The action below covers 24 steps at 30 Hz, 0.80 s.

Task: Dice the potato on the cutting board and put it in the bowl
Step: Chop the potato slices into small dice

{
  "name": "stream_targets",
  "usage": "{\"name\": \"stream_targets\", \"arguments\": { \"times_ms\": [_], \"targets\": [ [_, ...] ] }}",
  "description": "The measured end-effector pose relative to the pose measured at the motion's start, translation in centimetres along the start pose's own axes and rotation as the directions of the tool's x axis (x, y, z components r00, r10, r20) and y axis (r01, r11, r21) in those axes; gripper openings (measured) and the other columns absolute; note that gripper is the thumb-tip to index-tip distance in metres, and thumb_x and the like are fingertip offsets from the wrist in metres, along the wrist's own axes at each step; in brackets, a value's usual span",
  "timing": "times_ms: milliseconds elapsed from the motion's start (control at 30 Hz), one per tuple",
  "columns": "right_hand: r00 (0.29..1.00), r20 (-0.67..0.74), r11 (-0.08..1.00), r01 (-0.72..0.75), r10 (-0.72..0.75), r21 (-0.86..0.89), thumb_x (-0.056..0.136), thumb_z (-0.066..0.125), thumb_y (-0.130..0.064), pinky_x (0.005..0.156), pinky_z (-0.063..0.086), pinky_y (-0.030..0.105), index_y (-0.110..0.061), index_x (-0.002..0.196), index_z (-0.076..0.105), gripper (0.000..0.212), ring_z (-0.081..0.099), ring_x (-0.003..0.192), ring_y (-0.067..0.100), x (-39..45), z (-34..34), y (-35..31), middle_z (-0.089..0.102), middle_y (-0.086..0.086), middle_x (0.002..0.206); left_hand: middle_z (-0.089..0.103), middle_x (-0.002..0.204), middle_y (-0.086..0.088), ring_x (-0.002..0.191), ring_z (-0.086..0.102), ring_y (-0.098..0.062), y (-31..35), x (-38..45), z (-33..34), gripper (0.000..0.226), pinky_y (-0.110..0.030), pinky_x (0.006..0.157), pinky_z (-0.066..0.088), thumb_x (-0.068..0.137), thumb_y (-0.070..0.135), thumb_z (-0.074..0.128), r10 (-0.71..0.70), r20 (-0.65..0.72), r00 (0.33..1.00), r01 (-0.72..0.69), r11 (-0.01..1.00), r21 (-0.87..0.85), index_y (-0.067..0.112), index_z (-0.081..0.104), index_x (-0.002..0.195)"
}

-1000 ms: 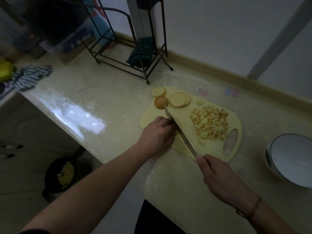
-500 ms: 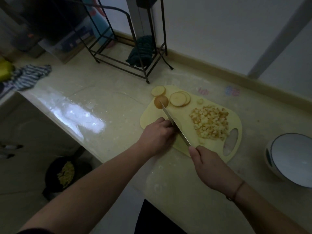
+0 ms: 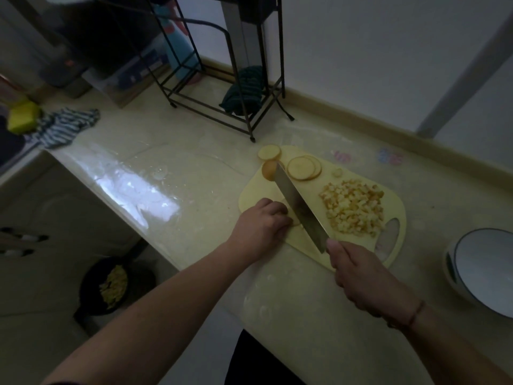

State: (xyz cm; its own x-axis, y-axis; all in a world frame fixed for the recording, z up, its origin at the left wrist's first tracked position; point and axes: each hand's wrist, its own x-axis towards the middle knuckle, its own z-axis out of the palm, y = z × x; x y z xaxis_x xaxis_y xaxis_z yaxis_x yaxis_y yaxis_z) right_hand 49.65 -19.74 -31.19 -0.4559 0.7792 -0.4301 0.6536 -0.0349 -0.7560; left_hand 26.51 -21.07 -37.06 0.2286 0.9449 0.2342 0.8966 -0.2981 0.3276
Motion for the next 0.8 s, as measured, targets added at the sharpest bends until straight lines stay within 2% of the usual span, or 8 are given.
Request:
{"name": "stream_targets", "arguments": {
  "times_ms": [100,267,367,600,733,800],
  "targets": [
    [0.999,-0.026,0.999,0.033,-0.033,-0.007,0.098,0.031,-0.049,0.043,0.028,0.014,-0.016,0.070,0.045,0.046,0.045,0.042,0.000,-0.5,0.1,-0.2,0.046,-0.003,0.059,0.069,0.102,-0.008,0.089,0.063,-0.029,0.1,-0.1,0.1,0.029,-0.034,0.062,0.057,0.089,0.030,0.053,-0.031,0.015,0.999,0.032,0.999,-0.027,0.013,0.077,0.094],
    [0.995,-0.053,0.996,0.077,-0.079,-0.034,0.095,0.034,-0.053,0.053,0.038,0.031,-0.010,0.069,0.049,0.052,0.046,0.048,0.007,-1.6,0.5,-0.2,0.051,0.000,0.055,0.069,0.098,-0.008,0.089,0.062,-0.029,0.5,0.1,0.1,0.031,-0.035,0.063,0.056,0.089,0.032,0.054,-0.047,0.006,0.999,0.047,0.999,-0.021,0.009,0.075,0.090],
    [0.993,-0.077,0.994,0.089,-0.095,-0.067,0.091,0.029,-0.057,0.059,0.038,0.028,-0.012,0.067,0.048,0.054,0.050,0.055,0.009,-2.0,0.9,0.2,0.052,0.001,0.055,0.069,0.095,-0.006,0.088,0.062,-0.028,0.6,0.1,0.3,0.030,-0.032,0.064,0.055,0.088,0.031,0.054,-0.049,-0.013,0.999,0.048,0.999,-0.020,0.010,0.076,0.091],
    [0.993,-0.086,0.996,0.074,-0.079,-0.059,0.088,0.029,-0.059,0.058,0.038,0.022,-0.018,0.064,0.045,0.050,0.051,0.058,0.007,-3.5,1.1,1.2,0.050,-0.001,0.054,0.068,0.091,-0.006,0.086,0.061,-0.028,0.4,0.3,0.4,0.030,-0.029,0.061,0.050,0.088,0.029,0.054,-0.039,-0.008,0.999,0.039,0.999,0.000,0.012,0.078,0.093],
    [0.992,-0.095,0.994,0.072,-0.080,-0.085,0.088,0.028,-0.057,0.059,0.039,0.018,-0.018,0.066,0.046,0.049,0.053,0.064,0.005,-3.8,0.9,1.1,0.051,-0.001,0.056,0.070,0.093,-0.005,0.087,0.062,-0.029,0.3,0.4,0.5,0.033,-0.030,0.060,0.052,0.087,0.032,0.052,-0.058,0.006,0.998,0.058,0.998,-0.024,0.014,0.079,0.095],
    [0.993,-0.088,0.990,0.074,-0.085,-0.119,0.089,0.026,-0.056,0.060,0.038,0.020,-0.018,0.068,0.047,0.048,0.054,0.064,0.007,-3.7,1.0,1.0,0.053,0.000,0.059,0.070,0.092,-0.005,0.085,0.062,-0.029,0.2,0.5,0.5,0.034,-0.032,0.059,0.054,0.087,0.032,0.052,-0.051,0.011,0.999,0.052,0.998,-0.022,0.014,0.079,0.094]
  ]
}}
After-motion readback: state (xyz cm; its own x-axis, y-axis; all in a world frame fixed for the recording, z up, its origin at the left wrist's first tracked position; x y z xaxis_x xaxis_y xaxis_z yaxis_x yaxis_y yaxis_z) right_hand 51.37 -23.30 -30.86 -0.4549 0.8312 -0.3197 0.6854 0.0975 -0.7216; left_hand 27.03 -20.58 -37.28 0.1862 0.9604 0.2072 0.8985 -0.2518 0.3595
